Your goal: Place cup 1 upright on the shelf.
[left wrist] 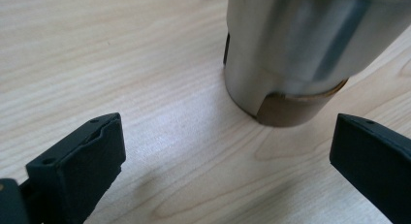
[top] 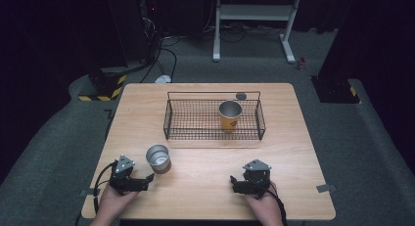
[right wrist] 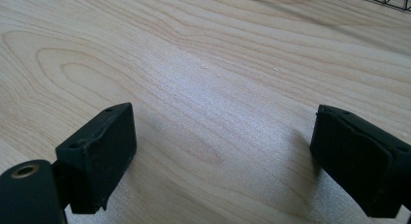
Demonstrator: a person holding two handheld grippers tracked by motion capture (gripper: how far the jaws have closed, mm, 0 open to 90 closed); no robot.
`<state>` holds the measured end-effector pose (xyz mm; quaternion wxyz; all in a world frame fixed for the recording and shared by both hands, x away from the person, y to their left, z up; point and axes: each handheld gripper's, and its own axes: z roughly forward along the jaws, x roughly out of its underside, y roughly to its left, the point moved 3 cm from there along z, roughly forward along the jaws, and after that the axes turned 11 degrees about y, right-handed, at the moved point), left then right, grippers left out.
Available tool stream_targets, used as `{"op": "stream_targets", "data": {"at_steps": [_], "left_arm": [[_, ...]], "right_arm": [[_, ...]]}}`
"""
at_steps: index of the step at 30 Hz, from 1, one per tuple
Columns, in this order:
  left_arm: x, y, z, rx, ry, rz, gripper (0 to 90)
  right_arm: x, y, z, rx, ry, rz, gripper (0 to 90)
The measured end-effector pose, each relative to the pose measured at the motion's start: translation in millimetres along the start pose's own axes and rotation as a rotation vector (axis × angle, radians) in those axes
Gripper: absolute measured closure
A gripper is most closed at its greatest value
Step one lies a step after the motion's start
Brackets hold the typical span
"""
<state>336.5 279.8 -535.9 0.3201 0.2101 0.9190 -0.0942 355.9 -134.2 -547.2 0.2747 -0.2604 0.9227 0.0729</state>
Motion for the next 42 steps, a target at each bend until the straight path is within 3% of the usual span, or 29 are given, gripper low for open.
{"op": "stream_targets", "data": {"at_steps": [2,7,21,25,28,32,37,42], "left_arm": [[-0.6,0.2,-1.3,0.013,-0.015,-0.004,0.0],[-1.7,-4.8,-2.0,0.005,-0.037,0.052,0.0],[-11.1,-20.4,-12.4,0.050,-0.098,0.089,0.4],[-14.6,-19.5,-14.3,0.064,-0.104,0.089,0.4],[-17.4,-21.5,-13.1,0.101,-0.093,0.073,0.4],[-22.0,-24.0,-9.8,0.081,-0.109,0.047,0.4],[-30.0,-27.3,-1.8,0.070,-0.112,0.044,0.5],[-37.7,-27.0,-0.8,0.060,-0.158,0.040,0.5]], "right_arm": [[0.0,0.0,0.0,0.000,0.000,0.000,9.3],[0.0,0.0,0.0,0.000,0.000,0.000,9.3],[-0.2,-0.2,0.2,-0.001,0.001,-0.001,9.1],[-0.4,-0.2,0.3,0.000,0.000,-0.004,9.1],[-0.4,-0.2,0.3,0.000,0.000,-0.004,9.1],[-0.1,-0.3,0.1,-0.005,0.000,-0.009,9.2],[-0.3,-0.2,0.3,-0.006,-0.001,-0.014,9.2],[-0.8,-0.1,0.6,-0.011,0.000,-0.022,9.2]]}}
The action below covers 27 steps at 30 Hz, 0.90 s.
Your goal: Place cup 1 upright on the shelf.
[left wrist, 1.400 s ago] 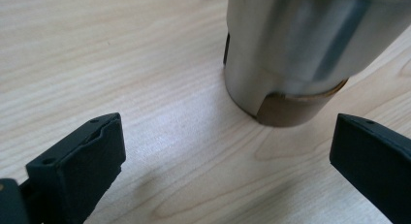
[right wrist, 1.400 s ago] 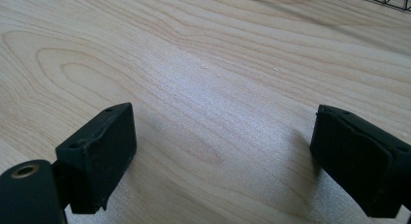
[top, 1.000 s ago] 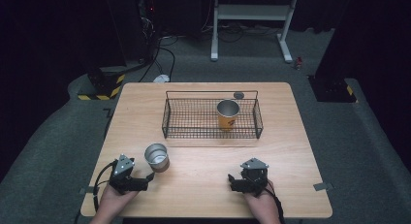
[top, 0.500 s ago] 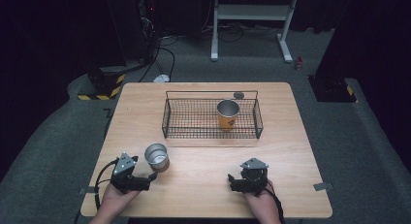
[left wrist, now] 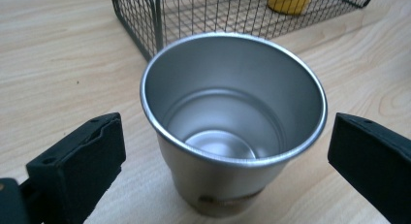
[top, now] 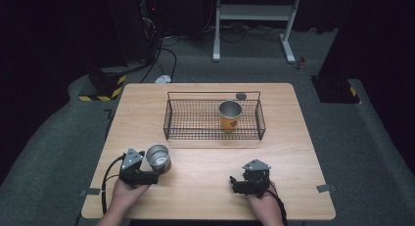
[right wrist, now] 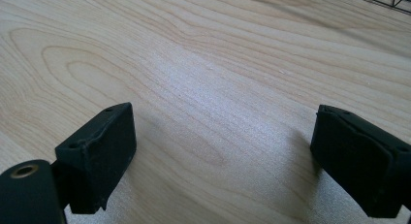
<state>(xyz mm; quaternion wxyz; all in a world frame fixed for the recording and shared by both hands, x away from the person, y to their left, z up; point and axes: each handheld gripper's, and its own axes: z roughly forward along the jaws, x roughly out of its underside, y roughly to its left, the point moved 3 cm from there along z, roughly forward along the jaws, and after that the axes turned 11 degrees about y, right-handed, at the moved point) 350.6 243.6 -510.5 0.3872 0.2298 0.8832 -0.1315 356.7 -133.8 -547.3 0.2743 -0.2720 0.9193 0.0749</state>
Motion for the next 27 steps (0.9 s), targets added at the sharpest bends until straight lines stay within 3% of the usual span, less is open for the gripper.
{"op": "stream_targets", "data": {"at_steps": [7,16,27], "left_arm": [[-3.3,2.3,3.1,0.024,-0.028,-0.002,0.6],[-1.2,-3.5,12.9,0.011,-0.014,0.064,0.6],[-2.8,-2.8,18.5,0.002,-0.031,0.046,3.8]], "right_arm": [[0.0,0.0,0.0,0.000,0.000,0.000,9.2],[0.0,0.0,0.0,0.000,0.000,0.000,9.2],[0.0,0.0,0.0,0.000,0.000,0.000,9.2]]}}
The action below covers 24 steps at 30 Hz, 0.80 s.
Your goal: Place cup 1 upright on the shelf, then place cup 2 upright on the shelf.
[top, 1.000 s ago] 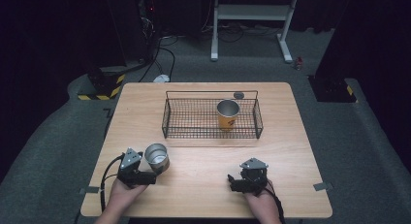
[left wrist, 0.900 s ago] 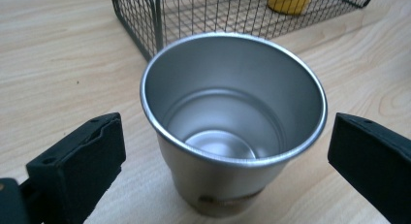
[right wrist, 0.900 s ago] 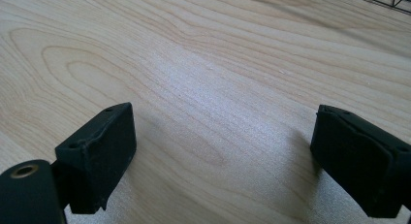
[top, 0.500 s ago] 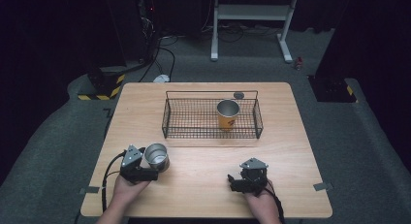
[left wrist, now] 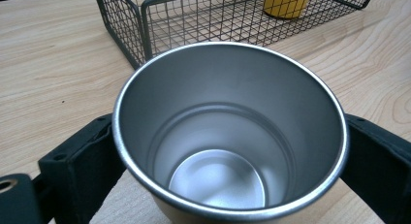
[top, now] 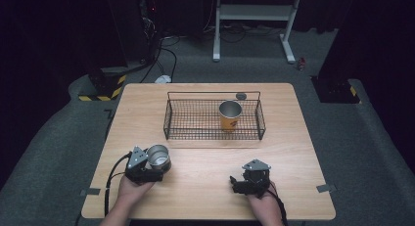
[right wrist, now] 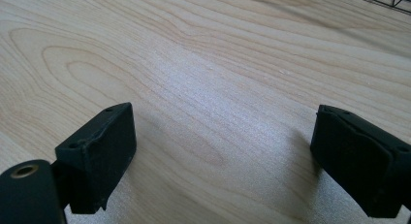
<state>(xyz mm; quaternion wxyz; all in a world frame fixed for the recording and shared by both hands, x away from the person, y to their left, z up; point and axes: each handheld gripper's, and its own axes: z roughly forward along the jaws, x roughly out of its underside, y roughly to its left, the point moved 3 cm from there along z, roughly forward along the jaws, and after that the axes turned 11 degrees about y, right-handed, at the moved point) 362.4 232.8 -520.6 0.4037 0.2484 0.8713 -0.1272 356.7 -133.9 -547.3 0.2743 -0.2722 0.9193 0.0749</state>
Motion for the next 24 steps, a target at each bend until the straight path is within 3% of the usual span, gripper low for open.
{"op": "stream_targets", "data": {"at_steps": [6,8,18,24], "left_arm": [[0.7,-0.1,2.4,0.002,0.011,0.005,6.7],[1.5,-0.9,3.5,-0.011,0.015,0.027,8.7],[4.1,1.4,1.6,-0.015,-0.010,0.013,18.2],[5.2,1.5,0.8,-0.025,-0.017,0.010,18.5]], "right_arm": [[0.3,0.1,-0.2,-0.002,0.000,0.001,9.2],[0.3,0.1,-0.2,-0.003,0.000,0.001,9.2],[0.3,0.1,-0.2,-0.002,0.000,0.001,9.2],[0.4,0.1,-0.2,-0.002,0.000,0.001,9.2]]}}
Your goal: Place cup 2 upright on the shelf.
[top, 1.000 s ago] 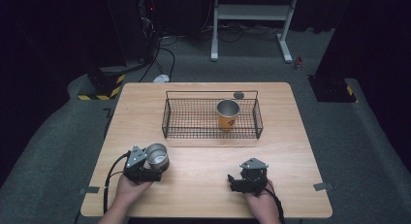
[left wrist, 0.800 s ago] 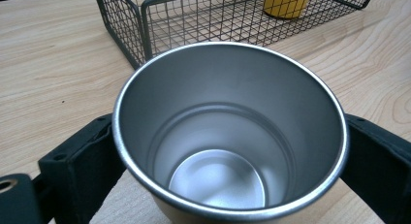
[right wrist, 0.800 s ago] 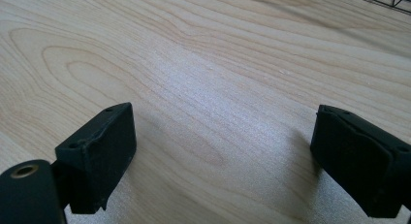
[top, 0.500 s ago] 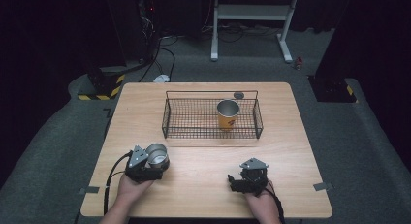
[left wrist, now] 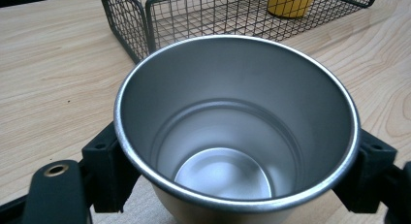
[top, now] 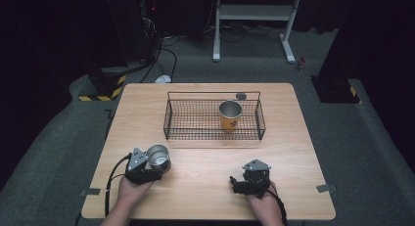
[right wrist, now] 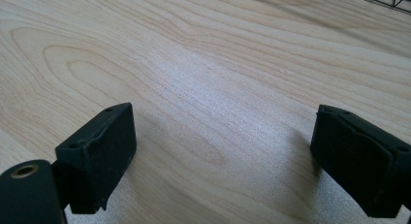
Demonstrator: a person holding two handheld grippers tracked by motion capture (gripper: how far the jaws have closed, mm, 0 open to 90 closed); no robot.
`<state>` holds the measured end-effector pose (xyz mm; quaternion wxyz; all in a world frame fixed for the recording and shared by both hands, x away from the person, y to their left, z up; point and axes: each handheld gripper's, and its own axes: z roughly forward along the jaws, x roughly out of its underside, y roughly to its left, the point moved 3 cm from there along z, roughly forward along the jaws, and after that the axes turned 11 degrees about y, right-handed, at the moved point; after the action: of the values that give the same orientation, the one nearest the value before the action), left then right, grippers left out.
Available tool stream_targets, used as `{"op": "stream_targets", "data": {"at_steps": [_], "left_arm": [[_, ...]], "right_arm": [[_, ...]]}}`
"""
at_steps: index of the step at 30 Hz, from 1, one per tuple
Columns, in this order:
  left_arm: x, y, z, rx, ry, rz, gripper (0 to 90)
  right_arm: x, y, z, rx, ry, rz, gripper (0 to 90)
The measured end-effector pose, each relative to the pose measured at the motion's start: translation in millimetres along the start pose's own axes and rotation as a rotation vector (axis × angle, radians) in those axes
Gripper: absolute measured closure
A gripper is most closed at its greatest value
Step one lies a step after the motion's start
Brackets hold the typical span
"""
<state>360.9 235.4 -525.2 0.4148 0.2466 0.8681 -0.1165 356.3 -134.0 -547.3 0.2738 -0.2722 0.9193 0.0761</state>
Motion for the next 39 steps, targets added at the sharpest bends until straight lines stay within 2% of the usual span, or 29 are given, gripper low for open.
{"op": "stream_targets", "data": {"at_steps": [9,20,30,39], "left_arm": [[0.4,0.7,-1.3,-0.001,0.003,-0.008,18.5],[0.4,0.8,-2.8,-0.005,0.002,0.003,18.7],[0.0,0.1,-6.1,0.007,-0.010,-0.016,18.7],[2.3,1.6,-12.5,0.018,-0.033,-0.056,18.7]], "right_arm": [[0.0,0.0,0.0,0.000,0.000,0.000,9.2],[0.1,-0.1,-0.1,-0.001,-0.001,0.000,9.3],[0.1,-0.2,-0.1,-0.001,-0.001,-0.002,9.3],[0.1,0.0,-0.2,-0.003,0.000,0.002,9.3]]}}
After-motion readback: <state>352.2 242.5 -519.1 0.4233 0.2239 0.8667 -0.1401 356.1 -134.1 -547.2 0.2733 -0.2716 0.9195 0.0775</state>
